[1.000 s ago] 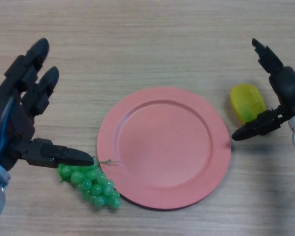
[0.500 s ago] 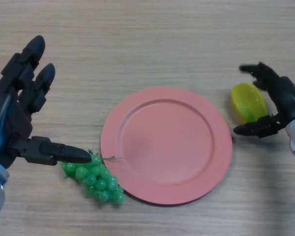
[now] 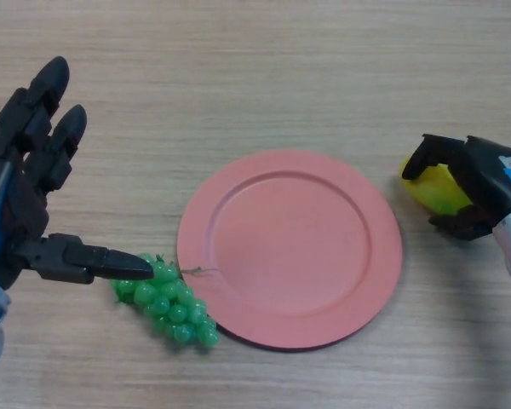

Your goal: Pick up the yellow starfruit and place it on the plate

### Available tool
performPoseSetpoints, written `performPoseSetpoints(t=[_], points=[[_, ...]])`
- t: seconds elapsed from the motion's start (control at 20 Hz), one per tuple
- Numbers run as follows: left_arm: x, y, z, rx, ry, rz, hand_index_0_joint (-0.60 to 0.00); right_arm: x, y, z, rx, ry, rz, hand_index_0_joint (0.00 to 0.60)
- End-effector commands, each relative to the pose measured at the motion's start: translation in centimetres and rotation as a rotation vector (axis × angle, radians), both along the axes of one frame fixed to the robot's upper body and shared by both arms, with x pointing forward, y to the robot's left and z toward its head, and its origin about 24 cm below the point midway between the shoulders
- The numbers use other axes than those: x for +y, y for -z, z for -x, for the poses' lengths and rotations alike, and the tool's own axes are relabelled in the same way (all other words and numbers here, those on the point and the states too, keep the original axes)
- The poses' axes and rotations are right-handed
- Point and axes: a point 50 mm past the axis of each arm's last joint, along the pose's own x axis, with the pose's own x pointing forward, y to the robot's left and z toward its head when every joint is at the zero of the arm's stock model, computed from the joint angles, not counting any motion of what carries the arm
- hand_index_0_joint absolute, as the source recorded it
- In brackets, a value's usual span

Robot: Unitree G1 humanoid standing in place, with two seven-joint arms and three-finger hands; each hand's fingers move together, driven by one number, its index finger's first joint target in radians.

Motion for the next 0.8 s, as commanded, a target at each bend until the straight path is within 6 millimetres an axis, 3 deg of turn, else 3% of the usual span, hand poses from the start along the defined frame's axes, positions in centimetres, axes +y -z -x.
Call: performPoseSetpoints(t=[0.05,0.55,0.8], points=[[0.9,-3.9,0.9,-0.248,-0.043,-0.059,0.000,-2.0,-5.7,-1.2,-0.224,0.049,-0.110,0.600],[0.1,-4.1,0.8,-0.248,-0.021,-0.062,0.000,-1.3,-8.9,0.2,-0.291,-0.001,-0.237,0.600],[0.0,-4.5,1.0,-0.252,-0.010,-0.043,0.000,-0.1,-10.5,1.7,-0.262,-0.057,-0.415,0.600]])
